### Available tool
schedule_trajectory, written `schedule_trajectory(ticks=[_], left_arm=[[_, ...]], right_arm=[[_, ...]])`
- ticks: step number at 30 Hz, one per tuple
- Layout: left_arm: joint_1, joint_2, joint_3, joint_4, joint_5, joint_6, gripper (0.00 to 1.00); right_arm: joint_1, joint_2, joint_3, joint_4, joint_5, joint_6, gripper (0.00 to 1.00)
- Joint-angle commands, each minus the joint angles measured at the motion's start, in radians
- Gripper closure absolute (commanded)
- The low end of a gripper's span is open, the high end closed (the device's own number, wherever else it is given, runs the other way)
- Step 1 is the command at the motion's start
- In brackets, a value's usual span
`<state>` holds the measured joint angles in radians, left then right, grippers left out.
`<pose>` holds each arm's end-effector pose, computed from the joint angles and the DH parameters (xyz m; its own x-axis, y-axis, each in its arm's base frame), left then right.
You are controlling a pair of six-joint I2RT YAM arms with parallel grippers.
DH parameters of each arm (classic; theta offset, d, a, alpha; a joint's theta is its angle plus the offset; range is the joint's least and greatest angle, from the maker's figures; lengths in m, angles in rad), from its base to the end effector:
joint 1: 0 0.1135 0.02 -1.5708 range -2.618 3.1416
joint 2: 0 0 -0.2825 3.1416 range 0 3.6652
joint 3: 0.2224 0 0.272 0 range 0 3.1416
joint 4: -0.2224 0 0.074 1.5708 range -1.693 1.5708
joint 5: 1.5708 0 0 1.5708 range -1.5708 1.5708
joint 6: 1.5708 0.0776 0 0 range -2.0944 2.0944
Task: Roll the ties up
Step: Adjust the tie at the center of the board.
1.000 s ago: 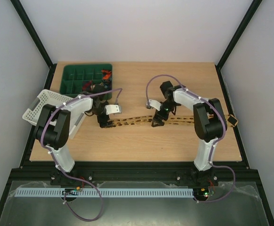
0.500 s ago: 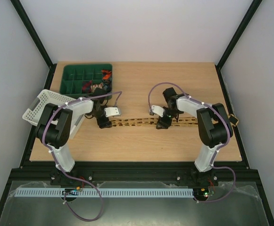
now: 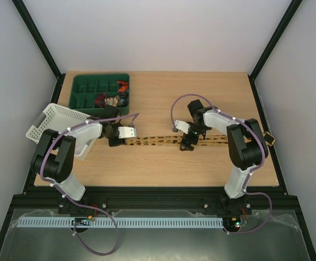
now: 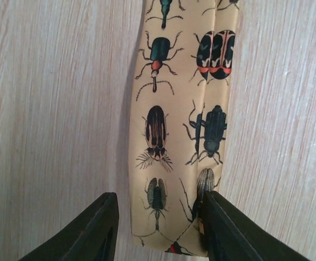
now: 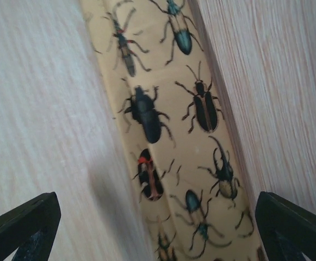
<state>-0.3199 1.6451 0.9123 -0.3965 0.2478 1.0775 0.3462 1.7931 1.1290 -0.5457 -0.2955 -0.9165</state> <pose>0.3187 -0.1256 0.1274 -0.0502 0.9162 -0.3977 0.9474 0.1697 0.2713 0.3503 0.1504 0.1341 -0.2013 -0.8796 -0.4311 -0.9547 0.2746 -0.1145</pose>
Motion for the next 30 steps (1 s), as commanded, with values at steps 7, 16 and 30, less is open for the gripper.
schedule_trajectory(ticks=[7,16,30], left_arm=[[0.014,-0.023,0.006,-0.018,0.021,0.038,0.35],[0.016,0.081,0.122,-0.152,0.129,-0.04,0.17],[-0.031,0.186,0.13,-0.065,0.052,-0.058,0.49]], right_arm=[[-0.006,0.118,0.066,-0.073,0.025,-0.054,0.19],[-0.005,0.048,-0.046,0.015,0.041,-0.031,0.42],[-0.007,0.008,-0.148,0.106,0.125,0.004,0.57]])
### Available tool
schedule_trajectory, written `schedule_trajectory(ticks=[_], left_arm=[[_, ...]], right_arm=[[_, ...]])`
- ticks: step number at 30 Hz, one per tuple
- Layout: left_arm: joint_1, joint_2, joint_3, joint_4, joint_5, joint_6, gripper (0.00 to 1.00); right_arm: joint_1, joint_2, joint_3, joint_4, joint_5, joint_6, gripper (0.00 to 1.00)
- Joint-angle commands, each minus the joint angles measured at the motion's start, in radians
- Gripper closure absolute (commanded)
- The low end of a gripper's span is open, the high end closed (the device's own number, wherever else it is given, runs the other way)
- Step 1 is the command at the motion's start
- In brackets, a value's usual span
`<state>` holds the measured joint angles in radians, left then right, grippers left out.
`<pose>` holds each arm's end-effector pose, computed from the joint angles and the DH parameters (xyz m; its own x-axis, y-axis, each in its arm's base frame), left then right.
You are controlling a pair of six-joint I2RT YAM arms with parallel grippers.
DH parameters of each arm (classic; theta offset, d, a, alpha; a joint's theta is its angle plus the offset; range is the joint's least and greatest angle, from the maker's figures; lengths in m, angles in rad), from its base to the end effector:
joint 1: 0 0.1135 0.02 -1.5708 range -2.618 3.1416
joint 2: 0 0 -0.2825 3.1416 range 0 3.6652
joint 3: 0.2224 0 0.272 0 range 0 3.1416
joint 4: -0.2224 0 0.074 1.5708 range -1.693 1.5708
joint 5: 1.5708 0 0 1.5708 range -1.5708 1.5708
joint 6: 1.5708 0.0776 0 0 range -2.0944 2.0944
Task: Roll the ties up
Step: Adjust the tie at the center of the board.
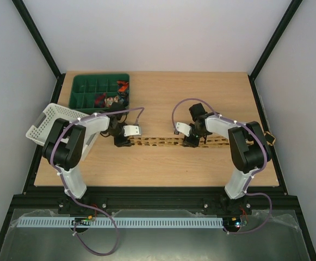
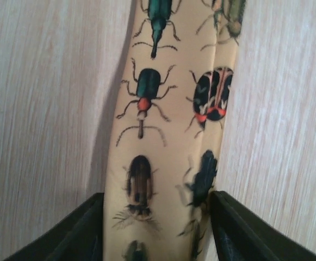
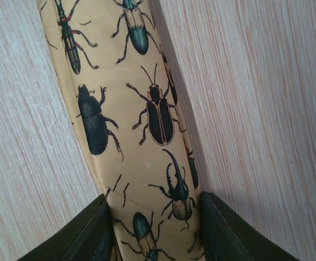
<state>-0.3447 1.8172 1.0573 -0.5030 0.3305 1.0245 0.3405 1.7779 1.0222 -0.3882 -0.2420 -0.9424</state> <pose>0.3371 -0.1478 0.1077 -0.1138 0.8996 -0.4217 0.9805 0.1701 0.0983 0.3465 0.1425 0.1157 -0.1664 -0.8922 -0.4199 -0.9397 0.2726 -0.2067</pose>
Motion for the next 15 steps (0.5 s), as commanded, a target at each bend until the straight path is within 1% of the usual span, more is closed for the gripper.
schedule_trajectory(ticks=[1,6,10,15], left_arm=[[-0.005,0.012,-0.018,0.067,-0.041,-0.012,0.55],[0.011,-0.009,-0.023,0.135,-0.051,0.002,0.77],[0.013,-0.021,-0.038,0.139,-0.055,0.038,0.85],[0.012,-0.046,-0.045,0.127,-0.038,0.043,0.86]], right_arm=[[-0.003,0.031,-0.038,-0.036,0.089,0.036,0.58],[-0.026,0.066,0.022,-0.028,0.102,0.026,0.61],[-0.026,0.046,0.025,-0.058,0.058,0.007,0.62],[-0.018,0.034,0.01,-0.077,0.017,0.042,0.62]])
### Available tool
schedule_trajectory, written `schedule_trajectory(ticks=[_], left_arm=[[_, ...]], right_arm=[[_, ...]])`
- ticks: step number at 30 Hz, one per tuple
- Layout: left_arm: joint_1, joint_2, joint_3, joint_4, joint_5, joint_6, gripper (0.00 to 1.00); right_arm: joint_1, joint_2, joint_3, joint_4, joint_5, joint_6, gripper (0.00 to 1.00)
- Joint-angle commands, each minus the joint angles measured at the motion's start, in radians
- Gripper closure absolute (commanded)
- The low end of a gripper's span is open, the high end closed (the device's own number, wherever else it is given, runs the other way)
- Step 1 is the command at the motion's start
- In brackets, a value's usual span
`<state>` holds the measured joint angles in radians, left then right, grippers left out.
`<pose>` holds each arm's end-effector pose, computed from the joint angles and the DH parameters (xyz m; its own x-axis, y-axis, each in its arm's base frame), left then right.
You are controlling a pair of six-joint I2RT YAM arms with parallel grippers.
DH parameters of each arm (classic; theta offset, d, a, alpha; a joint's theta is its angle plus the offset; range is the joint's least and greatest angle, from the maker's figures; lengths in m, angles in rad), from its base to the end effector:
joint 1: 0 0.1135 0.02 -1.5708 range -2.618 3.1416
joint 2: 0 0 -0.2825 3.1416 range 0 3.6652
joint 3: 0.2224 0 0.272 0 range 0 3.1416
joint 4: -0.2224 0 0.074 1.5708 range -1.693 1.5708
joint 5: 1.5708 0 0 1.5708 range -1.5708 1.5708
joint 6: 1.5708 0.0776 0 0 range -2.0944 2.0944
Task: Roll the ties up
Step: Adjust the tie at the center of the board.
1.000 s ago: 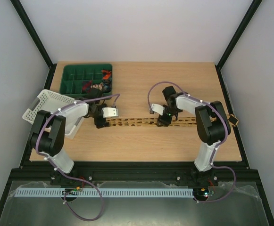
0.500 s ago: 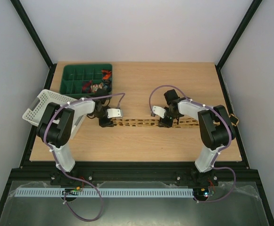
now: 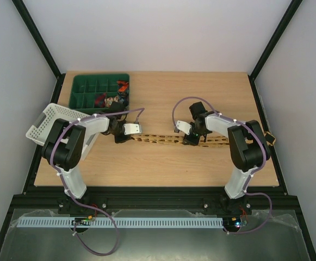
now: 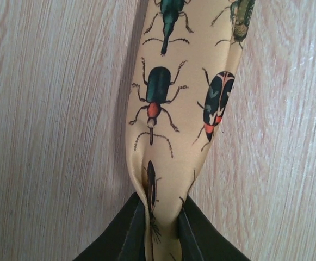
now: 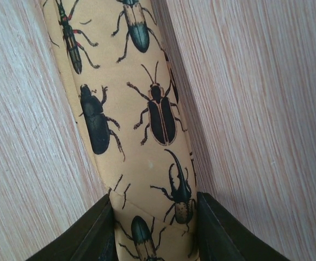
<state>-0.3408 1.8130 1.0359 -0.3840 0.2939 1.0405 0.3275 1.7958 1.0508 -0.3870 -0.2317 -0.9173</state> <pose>0.3488 -0.1475 0.1085 -0.0674 0.9000 -0.4307 0.9626 0.1723 0.2092 0.3562 0.1398 0.1178 -0.1992 -0.8838 -0.4233 -0.9270 0.3100 -0.2109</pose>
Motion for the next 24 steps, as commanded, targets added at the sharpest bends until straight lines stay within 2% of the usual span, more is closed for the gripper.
schedule_trajectory(ticks=[1,5,10,13,15,16,19,22,24], left_arm=[[0.008,-0.05,-0.028,0.009,-0.002,0.028,0.85],[0.01,-0.085,-0.048,0.005,-0.017,0.04,0.85],[0.026,-0.123,-0.075,0.031,-0.051,0.03,0.84],[0.044,-0.113,-0.067,0.021,-0.061,0.019,0.79],[0.057,-0.11,-0.051,-0.004,-0.044,0.009,0.67],[0.062,-0.11,-0.035,-0.026,-0.03,0.004,0.58],[0.082,-0.121,0.025,-0.111,0.037,-0.017,0.41],[0.102,-0.139,0.087,-0.18,0.086,-0.062,0.22],[0.125,-0.158,0.129,-0.209,0.112,-0.108,0.1]], right_arm=[[-0.002,0.011,-0.024,-0.071,0.004,0.024,0.62],[0.024,0.001,-0.016,-0.044,0.0,0.057,0.61],[0.045,0.069,0.067,-0.013,0.035,0.142,0.61],[0.045,0.095,0.088,-0.027,0.037,0.12,0.59],[0.046,0.082,0.069,-0.047,0.034,0.068,0.52],[0.044,0.072,0.067,-0.07,0.023,0.049,0.47],[0.044,0.026,0.093,-0.168,-0.05,0.03,0.3],[0.044,-0.018,0.16,-0.237,-0.123,0.09,0.17],[0.044,-0.034,0.22,-0.253,-0.162,0.18,0.14]])
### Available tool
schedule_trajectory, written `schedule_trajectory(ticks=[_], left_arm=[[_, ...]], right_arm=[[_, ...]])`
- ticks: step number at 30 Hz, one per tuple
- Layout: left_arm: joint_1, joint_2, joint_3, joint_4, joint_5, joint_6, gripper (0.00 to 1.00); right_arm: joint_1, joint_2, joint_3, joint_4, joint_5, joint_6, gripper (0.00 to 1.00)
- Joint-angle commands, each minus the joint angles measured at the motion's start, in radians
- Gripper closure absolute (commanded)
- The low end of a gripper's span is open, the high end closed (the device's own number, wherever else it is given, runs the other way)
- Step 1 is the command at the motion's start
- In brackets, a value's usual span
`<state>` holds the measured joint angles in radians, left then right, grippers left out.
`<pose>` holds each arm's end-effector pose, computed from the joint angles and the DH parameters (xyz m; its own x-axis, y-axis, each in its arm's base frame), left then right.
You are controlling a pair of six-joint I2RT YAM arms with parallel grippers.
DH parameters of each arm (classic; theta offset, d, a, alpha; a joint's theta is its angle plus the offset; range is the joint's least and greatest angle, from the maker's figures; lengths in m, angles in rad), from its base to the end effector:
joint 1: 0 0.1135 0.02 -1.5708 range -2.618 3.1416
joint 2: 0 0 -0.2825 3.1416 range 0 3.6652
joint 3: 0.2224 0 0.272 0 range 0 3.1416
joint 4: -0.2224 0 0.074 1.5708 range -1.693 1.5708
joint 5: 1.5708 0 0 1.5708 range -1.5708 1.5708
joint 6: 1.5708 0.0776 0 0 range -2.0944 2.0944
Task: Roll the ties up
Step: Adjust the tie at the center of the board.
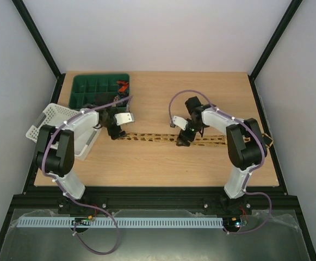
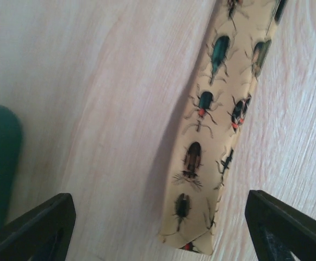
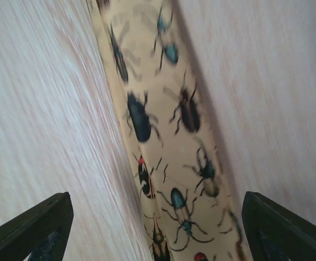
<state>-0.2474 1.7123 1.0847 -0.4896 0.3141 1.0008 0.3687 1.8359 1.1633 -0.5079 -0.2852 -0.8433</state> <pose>0.3573 -0.1150 0.1531 -0.1637 0.8672 -0.4703 0.9302 0.2944 0.2191 0.3610 0.1629 0.1305 -0.2408 -0.8613 -0.4473 -0.9406 0.3207 -0.1111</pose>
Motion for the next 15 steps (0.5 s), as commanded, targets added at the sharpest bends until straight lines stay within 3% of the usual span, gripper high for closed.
schedule_trajectory(ticks=[1,4,7,8,11,15], left_arm=[[0.05,-0.07,0.101,-0.112,0.115,-0.102,0.02],[0.11,-0.123,0.158,-0.08,0.178,-0.246,0.0],[0.128,-0.18,0.114,0.137,0.131,-0.514,0.01],[0.127,-0.18,0.11,0.141,0.123,-0.536,0.01],[0.12,-0.101,0.209,-0.062,0.21,-0.344,0.0],[0.092,-0.038,0.225,-0.121,0.212,-0.249,0.0]], right_arm=[[0.001,-0.082,0.135,-0.13,-0.129,0.154,0.12],[-0.007,-0.129,0.19,-0.056,-0.185,0.355,0.02],[-0.024,-0.192,0.152,0.095,-0.212,0.552,0.01],[-0.03,-0.191,0.148,0.093,-0.224,0.553,0.01],[-0.084,-0.097,0.23,-0.118,-0.265,0.434,0.0],[-0.206,0.028,0.279,-0.367,-0.213,0.274,0.2]])
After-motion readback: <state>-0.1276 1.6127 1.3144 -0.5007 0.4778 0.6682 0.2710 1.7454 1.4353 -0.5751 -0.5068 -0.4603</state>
